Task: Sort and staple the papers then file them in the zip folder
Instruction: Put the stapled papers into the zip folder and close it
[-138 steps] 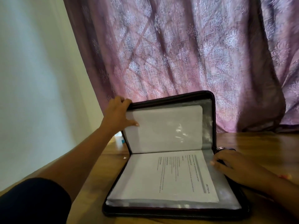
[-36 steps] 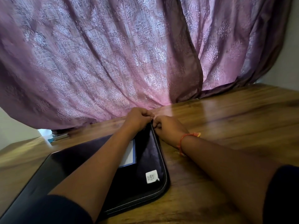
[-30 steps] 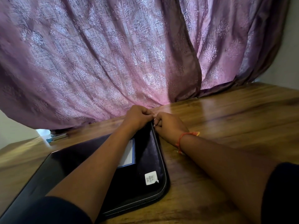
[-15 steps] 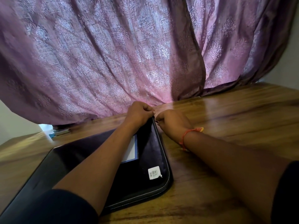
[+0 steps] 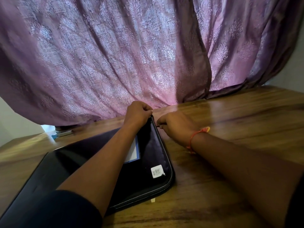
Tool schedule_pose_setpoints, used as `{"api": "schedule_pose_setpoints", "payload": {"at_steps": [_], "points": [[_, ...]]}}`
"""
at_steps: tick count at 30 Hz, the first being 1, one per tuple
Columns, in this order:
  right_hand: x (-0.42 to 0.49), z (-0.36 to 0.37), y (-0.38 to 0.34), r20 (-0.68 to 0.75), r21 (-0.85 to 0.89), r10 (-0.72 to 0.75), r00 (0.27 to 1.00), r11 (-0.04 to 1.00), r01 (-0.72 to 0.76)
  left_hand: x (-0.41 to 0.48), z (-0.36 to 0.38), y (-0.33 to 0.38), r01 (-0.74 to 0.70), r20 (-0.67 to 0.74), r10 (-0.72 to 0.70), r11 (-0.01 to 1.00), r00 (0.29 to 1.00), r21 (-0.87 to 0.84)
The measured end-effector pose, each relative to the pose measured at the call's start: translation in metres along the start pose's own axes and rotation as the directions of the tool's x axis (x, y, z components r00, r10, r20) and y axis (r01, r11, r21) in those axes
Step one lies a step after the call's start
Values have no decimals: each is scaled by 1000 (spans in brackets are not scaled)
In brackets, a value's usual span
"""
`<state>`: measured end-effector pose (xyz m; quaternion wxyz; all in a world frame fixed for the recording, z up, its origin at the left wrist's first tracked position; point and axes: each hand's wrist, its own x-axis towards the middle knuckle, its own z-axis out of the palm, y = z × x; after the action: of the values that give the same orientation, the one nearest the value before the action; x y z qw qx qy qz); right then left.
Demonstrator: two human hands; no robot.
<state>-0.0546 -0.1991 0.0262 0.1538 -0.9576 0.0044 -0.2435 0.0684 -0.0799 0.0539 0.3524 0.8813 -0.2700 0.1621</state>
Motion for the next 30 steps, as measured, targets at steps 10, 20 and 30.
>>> {"api": "schedule_pose_setpoints", "payload": {"at_steps": [10,20,30], "points": [[-6,-15,-2,159,154,-80,984,987,55,5,-7,-18,59,-27,-60,998,998,-12],[-11,-39,-5,354,245,-188,916,964,104,8,-11,-27,110,-34,-112,993,993,-48],[-18,-56,-16,566,313,-223,794,949,43,11,-13,-34,101,-60,-103,994,993,-39]]}}
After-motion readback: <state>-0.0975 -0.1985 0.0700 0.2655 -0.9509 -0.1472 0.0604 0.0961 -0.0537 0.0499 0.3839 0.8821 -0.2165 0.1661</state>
